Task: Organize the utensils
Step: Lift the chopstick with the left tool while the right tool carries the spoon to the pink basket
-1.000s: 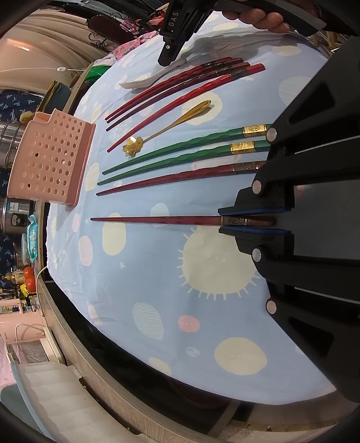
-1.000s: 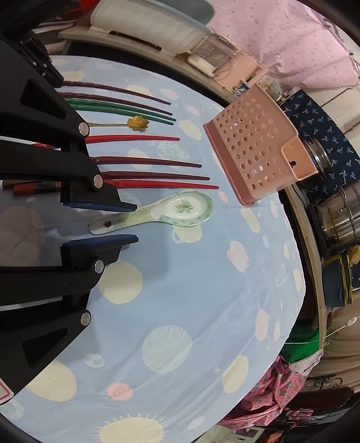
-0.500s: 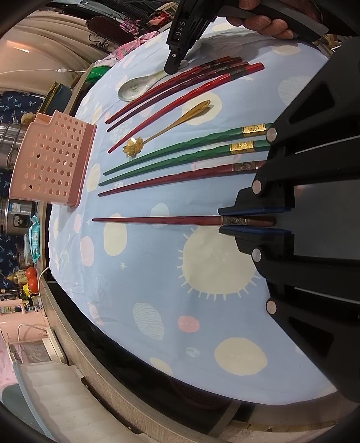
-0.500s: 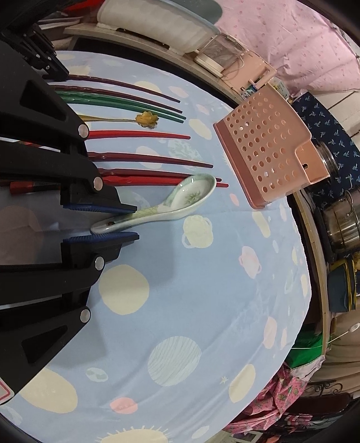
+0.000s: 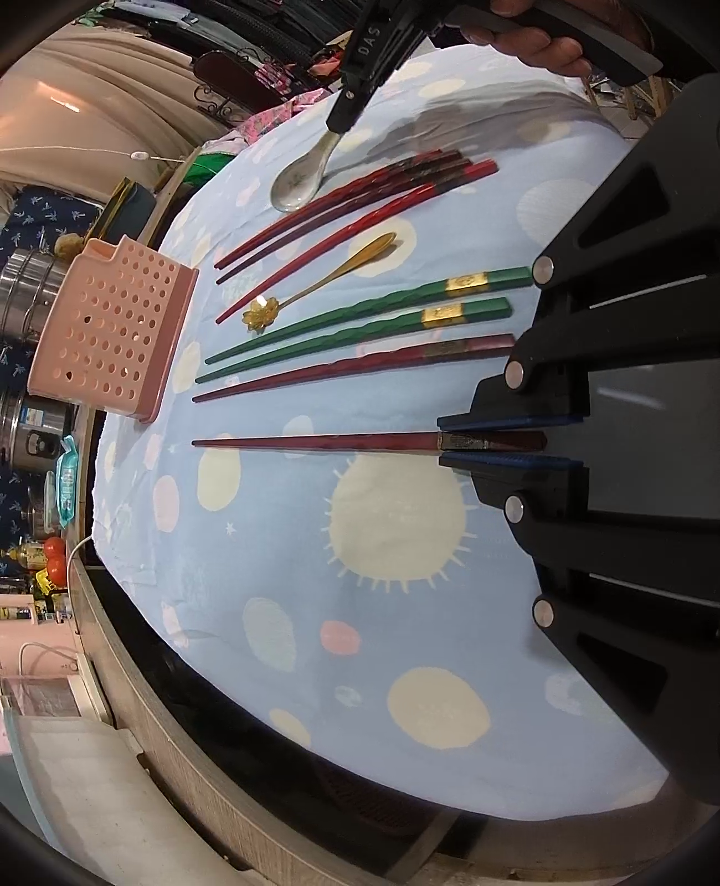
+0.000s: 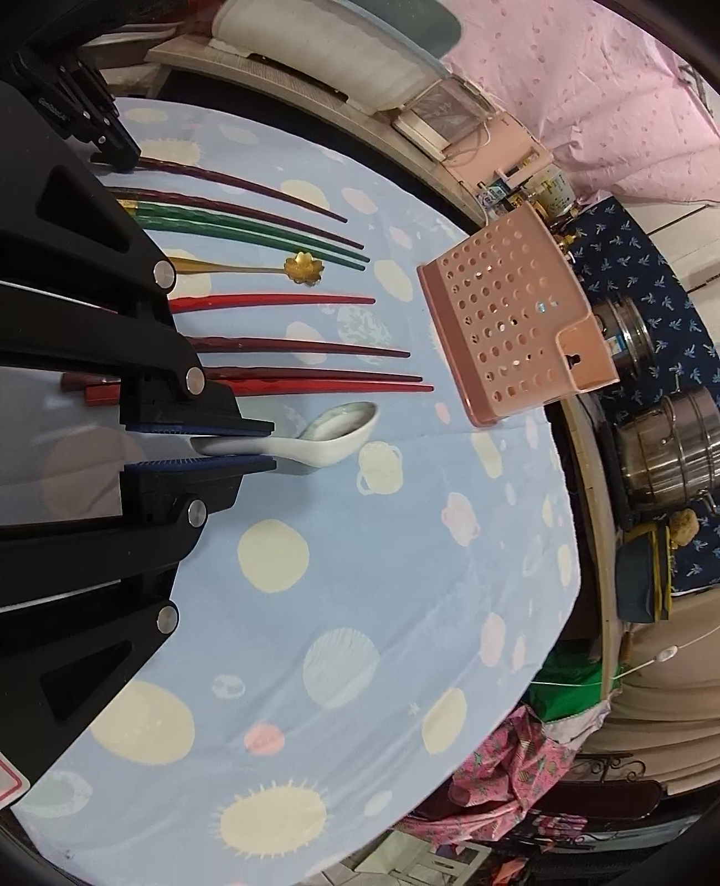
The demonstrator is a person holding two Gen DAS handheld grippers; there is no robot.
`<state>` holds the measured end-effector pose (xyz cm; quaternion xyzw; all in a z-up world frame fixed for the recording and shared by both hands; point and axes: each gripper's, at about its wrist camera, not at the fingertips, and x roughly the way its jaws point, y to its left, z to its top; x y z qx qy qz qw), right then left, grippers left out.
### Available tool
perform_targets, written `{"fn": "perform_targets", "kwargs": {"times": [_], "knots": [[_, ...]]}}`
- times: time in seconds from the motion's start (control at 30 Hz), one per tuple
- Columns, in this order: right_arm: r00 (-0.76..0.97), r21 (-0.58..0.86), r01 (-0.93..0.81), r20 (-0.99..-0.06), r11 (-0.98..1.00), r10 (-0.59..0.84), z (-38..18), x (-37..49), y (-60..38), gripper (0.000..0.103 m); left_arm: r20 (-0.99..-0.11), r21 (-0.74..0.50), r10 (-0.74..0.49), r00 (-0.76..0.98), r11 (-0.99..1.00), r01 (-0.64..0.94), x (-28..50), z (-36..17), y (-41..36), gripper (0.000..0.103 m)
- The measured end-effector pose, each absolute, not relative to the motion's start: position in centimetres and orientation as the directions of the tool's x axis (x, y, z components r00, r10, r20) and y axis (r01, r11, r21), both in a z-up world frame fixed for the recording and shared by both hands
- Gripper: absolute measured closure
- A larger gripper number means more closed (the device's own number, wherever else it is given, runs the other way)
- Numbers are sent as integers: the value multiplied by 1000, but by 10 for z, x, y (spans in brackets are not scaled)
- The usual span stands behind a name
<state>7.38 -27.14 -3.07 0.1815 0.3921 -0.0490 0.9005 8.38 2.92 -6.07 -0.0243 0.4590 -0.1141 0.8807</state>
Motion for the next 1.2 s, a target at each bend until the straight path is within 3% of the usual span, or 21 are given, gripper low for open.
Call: {"fn": "perform_targets", "kwargs": {"times": [0.27,0.6,1.2], "knots": [[734,276,228,-679,934,22,2,55,-275,95,-764,-148,-225,605,973,175,70,-34,39,96],[785,260,192,-619,946,11,39,59,-277,96,-645,-136,-207,735,978,156,94,35,53,96],[859,244,116,-512,963,27,119,169,-298,96,-410,-148,-249,877,967,206,206,177,32,96]]}}
